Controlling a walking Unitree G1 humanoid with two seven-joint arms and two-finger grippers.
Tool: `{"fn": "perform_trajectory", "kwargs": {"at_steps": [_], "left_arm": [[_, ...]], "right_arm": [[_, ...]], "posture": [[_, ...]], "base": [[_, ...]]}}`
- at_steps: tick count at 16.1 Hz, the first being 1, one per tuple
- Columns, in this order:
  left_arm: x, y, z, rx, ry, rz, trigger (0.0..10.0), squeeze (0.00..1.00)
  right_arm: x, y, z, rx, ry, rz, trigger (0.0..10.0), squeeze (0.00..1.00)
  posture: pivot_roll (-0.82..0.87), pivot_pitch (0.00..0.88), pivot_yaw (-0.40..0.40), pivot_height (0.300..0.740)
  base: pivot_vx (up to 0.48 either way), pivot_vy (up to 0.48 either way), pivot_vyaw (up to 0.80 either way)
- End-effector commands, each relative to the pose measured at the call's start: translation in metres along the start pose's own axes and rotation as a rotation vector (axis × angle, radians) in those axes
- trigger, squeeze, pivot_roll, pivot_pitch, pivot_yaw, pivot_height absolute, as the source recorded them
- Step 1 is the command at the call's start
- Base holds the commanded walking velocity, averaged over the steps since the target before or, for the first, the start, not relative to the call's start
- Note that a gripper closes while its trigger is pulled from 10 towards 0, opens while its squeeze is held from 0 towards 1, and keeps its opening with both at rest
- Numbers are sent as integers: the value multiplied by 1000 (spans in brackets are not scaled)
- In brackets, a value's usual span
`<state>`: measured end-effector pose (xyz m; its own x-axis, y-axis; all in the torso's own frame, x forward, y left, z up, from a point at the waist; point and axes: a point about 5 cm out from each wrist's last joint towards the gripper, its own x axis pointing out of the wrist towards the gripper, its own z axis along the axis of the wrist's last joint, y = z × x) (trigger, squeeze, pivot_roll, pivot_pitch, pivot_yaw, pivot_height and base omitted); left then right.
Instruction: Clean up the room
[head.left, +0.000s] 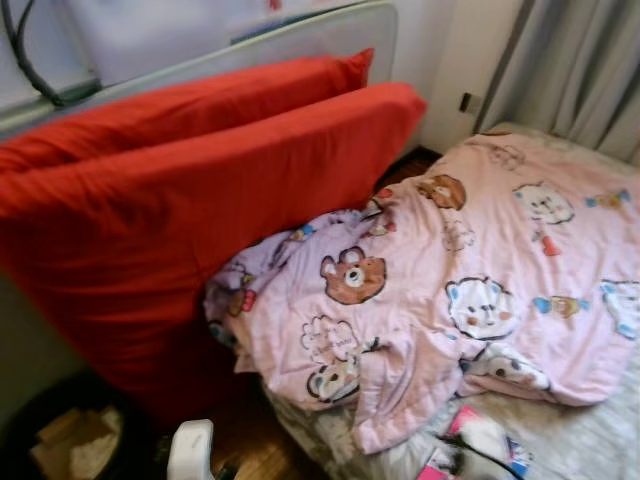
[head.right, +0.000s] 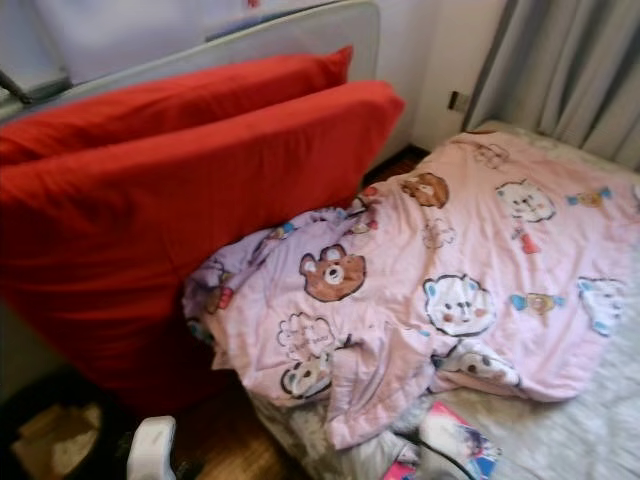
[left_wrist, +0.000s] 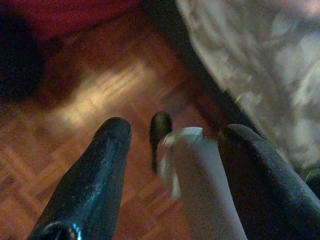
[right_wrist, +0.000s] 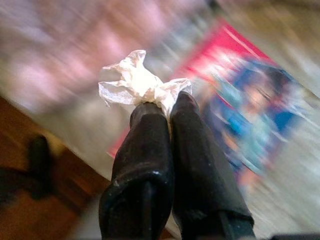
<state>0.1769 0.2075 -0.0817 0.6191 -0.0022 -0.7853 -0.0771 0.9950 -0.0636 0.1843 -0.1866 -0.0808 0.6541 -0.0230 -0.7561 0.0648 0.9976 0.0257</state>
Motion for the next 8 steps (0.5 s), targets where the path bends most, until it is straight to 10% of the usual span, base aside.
{"fn": "perform_trajectory", "kwargs": {"at_steps": [1, 8], "left_arm": [[1, -4, 2, 4, -2, -7, 10000, 0], [1, -4, -2, -10, 15, -8, 10000, 0]], "right_arm": [[-4, -8, -14, 13, 47, -21, 10000, 0], [-4, -5, -15, 4, 46, -2, 10000, 0]], "posture": [[-12, 78, -24, 740], [-11, 85, -23, 740]], "base": [[0, 0, 0], [0, 35, 114]]}}
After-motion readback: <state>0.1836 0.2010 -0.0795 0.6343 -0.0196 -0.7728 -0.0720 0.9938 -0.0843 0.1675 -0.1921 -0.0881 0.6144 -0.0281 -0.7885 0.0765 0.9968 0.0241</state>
